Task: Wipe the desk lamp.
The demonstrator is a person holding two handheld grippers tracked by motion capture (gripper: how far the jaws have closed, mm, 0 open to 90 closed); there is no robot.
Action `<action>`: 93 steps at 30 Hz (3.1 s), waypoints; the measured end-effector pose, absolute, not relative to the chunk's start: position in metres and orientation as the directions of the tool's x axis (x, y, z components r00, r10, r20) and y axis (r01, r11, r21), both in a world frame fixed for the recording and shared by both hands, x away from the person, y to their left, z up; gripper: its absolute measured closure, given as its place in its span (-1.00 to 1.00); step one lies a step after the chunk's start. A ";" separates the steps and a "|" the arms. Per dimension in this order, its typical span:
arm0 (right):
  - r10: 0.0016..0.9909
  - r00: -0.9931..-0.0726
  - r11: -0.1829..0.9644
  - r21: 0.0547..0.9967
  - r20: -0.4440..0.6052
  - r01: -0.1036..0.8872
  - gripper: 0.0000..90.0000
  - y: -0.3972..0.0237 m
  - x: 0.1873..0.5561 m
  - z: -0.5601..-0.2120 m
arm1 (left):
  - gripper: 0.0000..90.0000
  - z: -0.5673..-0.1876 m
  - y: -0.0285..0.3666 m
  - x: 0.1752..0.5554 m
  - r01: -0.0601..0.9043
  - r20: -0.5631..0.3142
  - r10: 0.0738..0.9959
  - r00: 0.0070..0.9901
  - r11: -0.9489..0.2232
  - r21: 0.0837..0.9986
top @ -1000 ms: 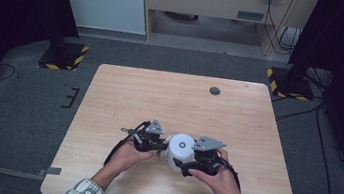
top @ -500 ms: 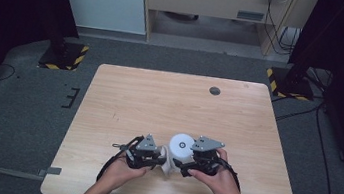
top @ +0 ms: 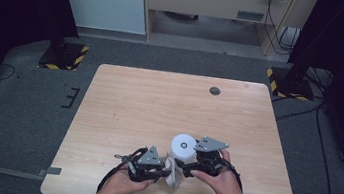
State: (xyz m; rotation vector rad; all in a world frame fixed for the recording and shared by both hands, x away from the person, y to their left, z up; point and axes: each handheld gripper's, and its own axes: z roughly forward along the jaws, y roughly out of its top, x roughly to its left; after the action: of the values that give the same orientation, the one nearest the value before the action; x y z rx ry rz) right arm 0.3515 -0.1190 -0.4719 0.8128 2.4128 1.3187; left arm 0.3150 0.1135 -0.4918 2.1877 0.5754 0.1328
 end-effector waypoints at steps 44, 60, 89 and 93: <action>0.648 -0.761 0.477 0.796 -0.031 0.374 0.62 -0.213 0.288 -0.497 | 0.50 -0.515 -0.003 0.310 0.324 -0.051 0.443 0.895 -0.568 0.757; 0.669 -0.743 0.435 0.814 -0.005 0.386 0.15 -0.214 0.288 -0.494 | 0.14 -0.494 0.020 0.293 0.313 -0.067 0.444 0.894 -0.509 0.802; 0.571 -0.820 0.525 0.790 -0.050 0.317 -0.39 -0.188 0.285 -0.505 | -0.12 -0.469 0.172 0.310 0.403 -0.080 0.675 0.733 -0.337 0.851; 0.553 -0.831 0.543 0.783 -0.063 0.302 -0.43 -0.179 0.287 -0.507 | -0.13 -0.472 0.169 0.311 0.409 -0.079 0.675 0.733 -0.345 0.845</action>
State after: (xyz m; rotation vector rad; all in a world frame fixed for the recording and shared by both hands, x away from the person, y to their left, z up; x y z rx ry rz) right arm 0.2870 -0.1795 -0.5066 0.7094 2.4801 1.1729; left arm 0.3110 0.1693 -0.4721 1.9848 0.8251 0.3525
